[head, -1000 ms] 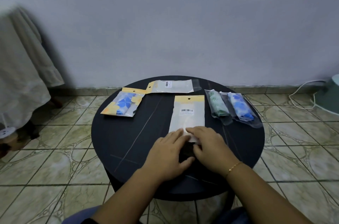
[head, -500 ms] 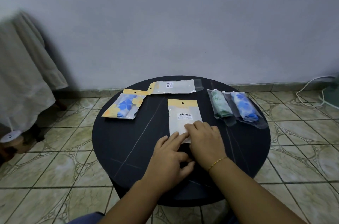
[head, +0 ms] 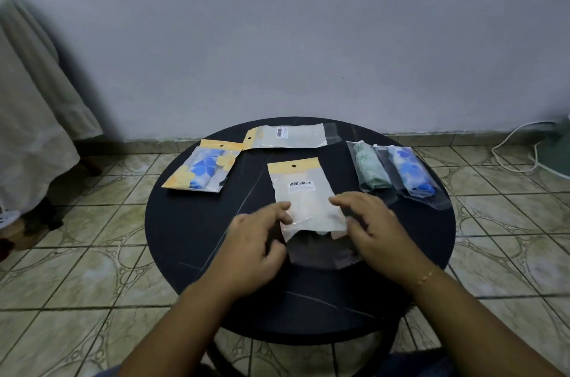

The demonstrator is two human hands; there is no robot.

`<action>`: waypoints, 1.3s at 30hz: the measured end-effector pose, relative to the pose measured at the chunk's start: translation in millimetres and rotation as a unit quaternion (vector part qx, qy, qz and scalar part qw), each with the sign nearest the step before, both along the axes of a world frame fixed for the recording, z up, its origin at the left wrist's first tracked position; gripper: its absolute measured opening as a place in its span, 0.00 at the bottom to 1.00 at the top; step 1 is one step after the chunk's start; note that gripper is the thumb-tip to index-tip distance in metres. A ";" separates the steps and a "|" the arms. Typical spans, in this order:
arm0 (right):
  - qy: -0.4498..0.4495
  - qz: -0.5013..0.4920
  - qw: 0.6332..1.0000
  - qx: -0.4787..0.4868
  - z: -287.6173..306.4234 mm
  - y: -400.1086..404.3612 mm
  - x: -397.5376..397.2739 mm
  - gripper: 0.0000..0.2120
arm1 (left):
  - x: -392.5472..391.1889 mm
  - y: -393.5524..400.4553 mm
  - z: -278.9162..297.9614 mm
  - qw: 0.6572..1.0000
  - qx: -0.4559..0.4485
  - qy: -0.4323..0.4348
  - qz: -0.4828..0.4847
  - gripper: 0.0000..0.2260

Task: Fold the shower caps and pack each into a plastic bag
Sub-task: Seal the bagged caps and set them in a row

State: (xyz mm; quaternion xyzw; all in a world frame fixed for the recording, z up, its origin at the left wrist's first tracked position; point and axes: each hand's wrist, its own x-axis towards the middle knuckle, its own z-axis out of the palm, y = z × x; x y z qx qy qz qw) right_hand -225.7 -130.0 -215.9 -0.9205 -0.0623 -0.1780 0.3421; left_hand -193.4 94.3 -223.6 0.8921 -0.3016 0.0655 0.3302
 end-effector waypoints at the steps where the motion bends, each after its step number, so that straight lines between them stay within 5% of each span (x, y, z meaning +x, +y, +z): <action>1: -0.001 -0.007 1.000 -0.010 -1.2 -7.7 -2.9 0.23 | 4.9 6.3 0.5 1.000 0.020 -0.009 0.005 0.20; 7: 0.058 -0.001 0.989 -0.132 -16.8 -30.7 -14.3 0.26 | 16.2 16.4 -11.0 0.988 0.141 -0.065 -0.013 0.29; 13: 0.019 0.019 0.990 -0.139 -24.0 -24.8 -12.3 0.22 | 14.4 -4.8 -24.4 0.986 0.101 -0.131 -0.033 0.20; 17: -0.079 0.021 0.986 -0.148 -26.7 -22.3 -9.8 0.10 | 19.7 -5.2 -28.5 0.987 0.071 -0.140 -0.041 0.16; 21: -0.045 0.033 0.992 -0.112 -27.6 -22.6 -8.4 0.03 | 19.2 1.3 -25.2 0.993 0.072 -0.086 -0.038 0.24; 25: -0.044 0.037 0.997 -0.050 -26.1 -20.9 -8.3 0.08 | 17.7 4.0 -20.6 1.000 -0.004 0.012 0.003 0.10; 30: -0.083 0.051 0.995 -0.034 -22.7 -6.1 -10.9 0.05 | 15.3 6.7 -17.8 0.999 -0.033 0.033 0.000 0.09; 34: -0.033 0.051 0.996 -0.070 -26.7 -1.4 -13.0 0.16 | 15.9 10.4 -15.2 0.999 -0.030 0.018 0.000 0.09; 39: 0.031 0.019 0.994 -0.100 -25.7 0.3 -12.1 0.10 | 20.0 19.7 -15.4 0.999 -0.006 0.047 0.007 0.09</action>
